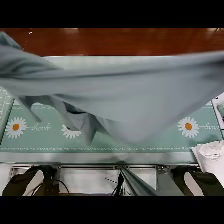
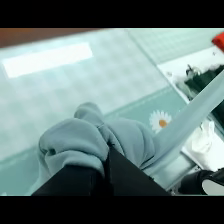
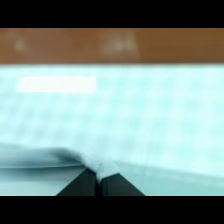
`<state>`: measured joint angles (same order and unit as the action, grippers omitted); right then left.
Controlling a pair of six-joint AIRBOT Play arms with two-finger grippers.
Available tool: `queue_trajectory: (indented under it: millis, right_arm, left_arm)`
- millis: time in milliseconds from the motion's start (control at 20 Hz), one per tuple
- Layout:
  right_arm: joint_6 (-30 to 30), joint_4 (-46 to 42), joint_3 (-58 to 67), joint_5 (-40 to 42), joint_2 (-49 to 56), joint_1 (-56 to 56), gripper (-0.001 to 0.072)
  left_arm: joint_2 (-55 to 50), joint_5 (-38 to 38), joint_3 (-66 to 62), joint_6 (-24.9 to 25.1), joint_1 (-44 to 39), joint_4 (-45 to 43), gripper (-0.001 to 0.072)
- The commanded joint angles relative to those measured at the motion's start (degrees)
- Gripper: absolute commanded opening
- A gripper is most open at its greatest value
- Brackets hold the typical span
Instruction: Fold the shirts.
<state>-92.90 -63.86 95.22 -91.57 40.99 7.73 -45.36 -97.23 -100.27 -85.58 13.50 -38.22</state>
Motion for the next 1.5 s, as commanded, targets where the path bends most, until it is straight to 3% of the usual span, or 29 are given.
queue_trajectory:
  millis: [0, 150, 350, 500, 600, 700, 750, 850, 900, 1200, 1450]
  right_arm:
    - [2.62, -2.29, 0.28, -11.15, 6.51, -0.2, 0.0022]
    - [4.92, -2.08, 0.28, -8.66, 15.06, -0.22, 0.0022]
    - [8.17, 0.09, 0.28, -1.42, 27.04, -0.22, 0.0022]
    - [8.76, 0.52, 0.28, 4.09, 34.69, -0.22, 0.0022]
    - [8.76, 0.52, 0.28, 5.49, 38.58, -0.22, 0.0022]
    - [8.76, 0.59, 0.28, 5.55, 41.38, -0.22, 0.0022]
    - [8.79, 0.55, 0.28, 5.55, 42.23, -0.22, 0.0022]
    - [9.29, 0.48, 0.28, 5.57, 42.88, -0.22, 0.0022]
    - [9.7, 0.48, 0.28, 5.53, 42.88, -0.2, 0.0022]
    - [11.37, 0.35, 0.28, 4.66, 42.88, -0.22, 0.0022]
    - [11.78, 0.28, 0.28, 4.7, 42.88, -0.2, 0.0023]
  left_arm:
    - [0.2, -0.9, 11.21, 0.48, -0.09, -1.27, 0.0032]
    - [0.07, 7.04, 26.43, 2.4, -2.86, -1.18, 0.0033]
    - [-3.63, 24.55, 41.92, 5.81, -10.51, -0.83, 0.0033]
    - [-10.29, 35.98, 47.17, 7.15, -15.47, -0.83, 0.0033]
    - [-16.44, 39.41, 47.95, 7.96, -18.38, -0.81, 0.0033]
    - [-22.69, 39.82, 47.95, 8.68, -20.7, -0.81, 0.0045]
    - [-25.4, 39.41, 47.95, 8.68, -21.2, -0.81, 0.0156]
    - [-28.46, 36.65, 47.89, 9.14, -19.65, -0.83, 0.0489]
    - [-28.68, 34.8, 47.89, 10.38, -17.7, -0.83, 0.0531]
    - [-27.71, 20.15, 47.54, 16.61, 0.02, -1.2, 0.0531]
    - [-28.55, 21.4, 48.68, 17.46, -3.87, -5.09, 0.0531]
